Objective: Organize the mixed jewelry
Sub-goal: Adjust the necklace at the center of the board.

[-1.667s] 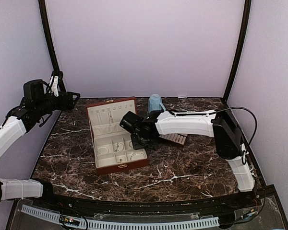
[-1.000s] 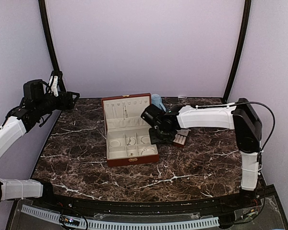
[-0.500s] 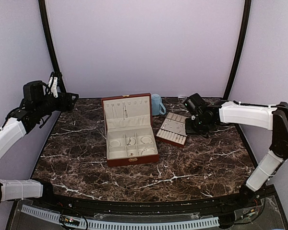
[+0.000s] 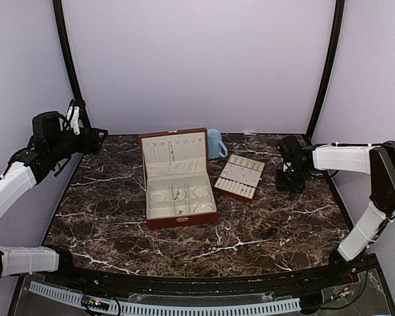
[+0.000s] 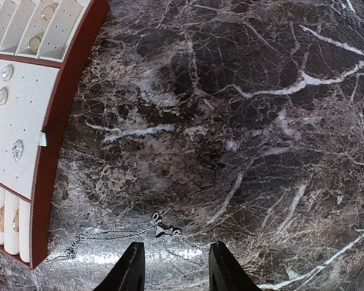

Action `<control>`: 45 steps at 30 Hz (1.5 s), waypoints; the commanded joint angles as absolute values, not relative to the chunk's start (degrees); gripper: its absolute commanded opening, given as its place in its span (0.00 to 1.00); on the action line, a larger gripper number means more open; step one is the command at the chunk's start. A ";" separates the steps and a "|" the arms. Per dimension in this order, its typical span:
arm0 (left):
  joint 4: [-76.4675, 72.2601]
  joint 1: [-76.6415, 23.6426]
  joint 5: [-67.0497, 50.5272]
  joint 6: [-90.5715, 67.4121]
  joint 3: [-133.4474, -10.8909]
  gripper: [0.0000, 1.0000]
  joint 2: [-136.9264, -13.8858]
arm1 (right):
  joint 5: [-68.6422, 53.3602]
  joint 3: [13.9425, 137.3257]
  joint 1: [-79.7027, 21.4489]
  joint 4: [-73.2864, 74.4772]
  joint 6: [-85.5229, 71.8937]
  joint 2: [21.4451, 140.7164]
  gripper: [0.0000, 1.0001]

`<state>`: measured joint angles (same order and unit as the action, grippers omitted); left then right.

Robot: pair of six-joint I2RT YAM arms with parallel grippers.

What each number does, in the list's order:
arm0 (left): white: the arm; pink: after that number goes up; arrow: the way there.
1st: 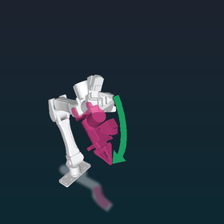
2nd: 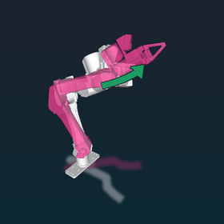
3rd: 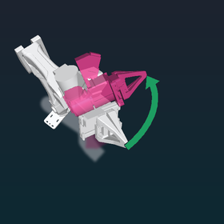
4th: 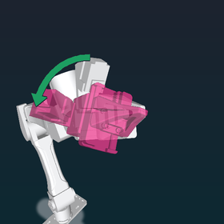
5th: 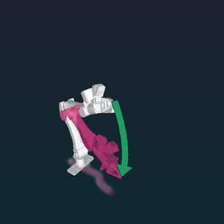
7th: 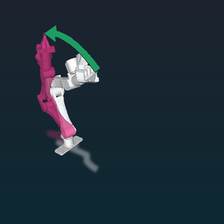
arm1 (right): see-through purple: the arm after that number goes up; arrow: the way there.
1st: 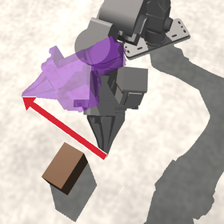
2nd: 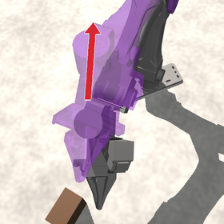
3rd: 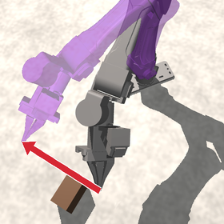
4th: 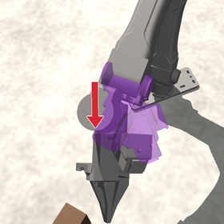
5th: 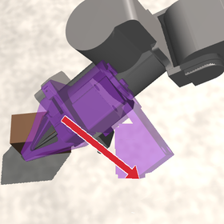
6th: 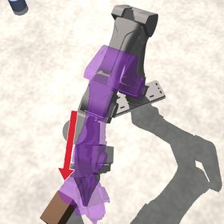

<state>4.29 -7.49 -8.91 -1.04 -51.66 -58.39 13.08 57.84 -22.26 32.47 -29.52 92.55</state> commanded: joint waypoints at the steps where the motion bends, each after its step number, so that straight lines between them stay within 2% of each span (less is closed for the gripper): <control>1: 2.62 -7.12 -8.49 -0.35 -51.07 0.84 -58.18 | 9.39 58.71 -21.30 29.59 -25.47 95.29 0.36; 8: 2.64 -7.12 -8.14 -0.35 -51.07 0.84 -58.27 | 7.80 59.74 -21.27 29.78 -24.04 98.91 0.26; 20: 2.63 -7.12 -8.13 -0.35 -51.11 0.84 -58.45 | 9.32 59.98 -21.27 28.94 -21.24 100.58 0.26; 27: 2.63 -7.12 -7.91 -0.35 -51.06 0.84 -58.36 | 6.57 59.74 -21.31 29.33 -21.80 100.70 0.18; 40: 2.59 -7.12 -8.21 -0.35 -51.06 0.84 -58.45 | -2.96 59.56 -29.17 33.09 -29.95 96.81 0.19; 45: 2.58 -7.12 -8.50 -0.35 -51.06 0.84 -58.26 | 1.34 60.33 -29.71 33.99 -29.46 95.20 0.20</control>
<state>4.29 -7.49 -8.10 -1.04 -51.59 -58.54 -1.02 58.78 -29.87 32.71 -28.47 97.69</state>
